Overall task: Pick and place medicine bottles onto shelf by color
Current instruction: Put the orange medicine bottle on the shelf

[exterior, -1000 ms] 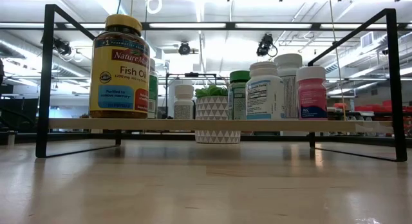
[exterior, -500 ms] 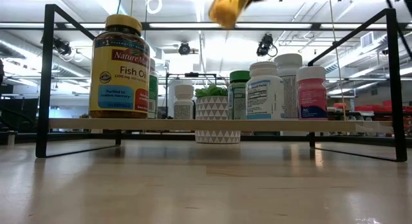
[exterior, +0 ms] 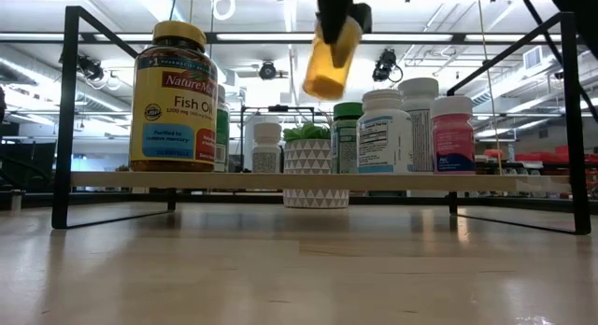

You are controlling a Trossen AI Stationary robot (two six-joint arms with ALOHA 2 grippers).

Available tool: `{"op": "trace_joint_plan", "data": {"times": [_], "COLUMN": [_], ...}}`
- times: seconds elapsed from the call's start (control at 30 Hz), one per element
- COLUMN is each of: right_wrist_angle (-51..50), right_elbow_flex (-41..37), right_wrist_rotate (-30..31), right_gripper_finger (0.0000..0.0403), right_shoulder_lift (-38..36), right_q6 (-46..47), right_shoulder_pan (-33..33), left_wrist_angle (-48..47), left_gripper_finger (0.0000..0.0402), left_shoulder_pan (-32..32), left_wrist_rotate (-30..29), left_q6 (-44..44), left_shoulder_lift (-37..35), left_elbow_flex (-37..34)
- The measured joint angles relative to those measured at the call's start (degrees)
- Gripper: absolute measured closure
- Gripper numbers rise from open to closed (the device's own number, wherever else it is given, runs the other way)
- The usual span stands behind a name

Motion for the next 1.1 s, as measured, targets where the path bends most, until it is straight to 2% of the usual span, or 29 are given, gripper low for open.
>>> {"op": "trace_joint_plan", "data": {"times": [0.4,1.1], "right_wrist_angle": [1.68,3.98], "right_elbow_flex": [-0.02,-1.52], "right_wrist_rotate": [4.73,5.15], "right_gripper_finger": [0.0180,0.0180], "right_shoulder_lift": [3.93,7.43], "right_q6": [-6.77,-12.05], "right_shoulder_pan": [-1.56,-4.42], "left_wrist_angle": [-0.65,-1.46], "left_gripper_finger": [0.0217,0.0223], "left_shoulder_pan": [-0.06,-0.06], "left_wrist_rotate": [0.01,0.01], "left_q6": [-1.16,-1.07], "left_shoulder_lift": [0.04,0.07], "left_elbow_flex": [0.00,0.00]}}
